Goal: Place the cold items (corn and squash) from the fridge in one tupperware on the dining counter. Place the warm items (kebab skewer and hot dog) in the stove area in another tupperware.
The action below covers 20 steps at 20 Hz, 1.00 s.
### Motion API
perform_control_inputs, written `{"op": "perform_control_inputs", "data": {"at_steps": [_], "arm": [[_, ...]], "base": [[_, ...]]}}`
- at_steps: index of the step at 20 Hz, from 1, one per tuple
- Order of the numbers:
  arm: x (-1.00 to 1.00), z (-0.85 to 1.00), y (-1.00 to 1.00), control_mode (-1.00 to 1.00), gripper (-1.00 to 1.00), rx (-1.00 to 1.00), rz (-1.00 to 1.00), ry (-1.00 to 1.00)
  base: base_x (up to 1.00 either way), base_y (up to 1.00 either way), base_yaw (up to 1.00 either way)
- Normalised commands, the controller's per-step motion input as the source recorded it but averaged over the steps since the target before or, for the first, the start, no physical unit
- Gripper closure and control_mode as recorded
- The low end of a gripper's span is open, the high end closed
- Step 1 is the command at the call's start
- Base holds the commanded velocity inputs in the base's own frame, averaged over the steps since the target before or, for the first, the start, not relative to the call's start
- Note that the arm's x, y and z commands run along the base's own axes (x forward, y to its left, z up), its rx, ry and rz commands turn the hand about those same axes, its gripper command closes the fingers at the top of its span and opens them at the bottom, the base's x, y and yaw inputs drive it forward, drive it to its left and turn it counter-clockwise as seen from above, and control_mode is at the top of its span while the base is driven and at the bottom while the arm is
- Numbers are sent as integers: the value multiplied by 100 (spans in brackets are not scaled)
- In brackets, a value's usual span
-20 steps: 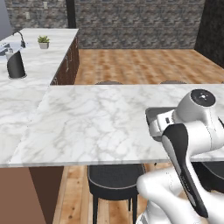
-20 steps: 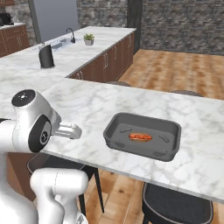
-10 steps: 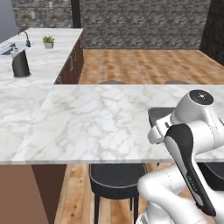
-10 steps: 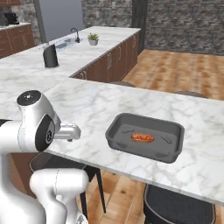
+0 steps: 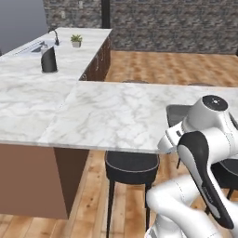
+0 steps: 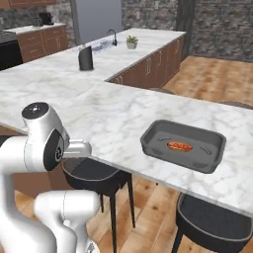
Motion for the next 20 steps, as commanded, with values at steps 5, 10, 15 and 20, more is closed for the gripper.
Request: {"op": "perform_control_inputs", "data": {"at_steps": [5,10,15,20], "arm": [[0,0,0,100,-100,0,0,0],[0,0,0,100,-100,0,0,0],[0,0,0,100,-100,0,0,0],[0,0,0,100,-100,0,0,0]], "base": [[-53,26,7],[-33,97,-1],[-4,100,-11],[0,100,-14]]}}
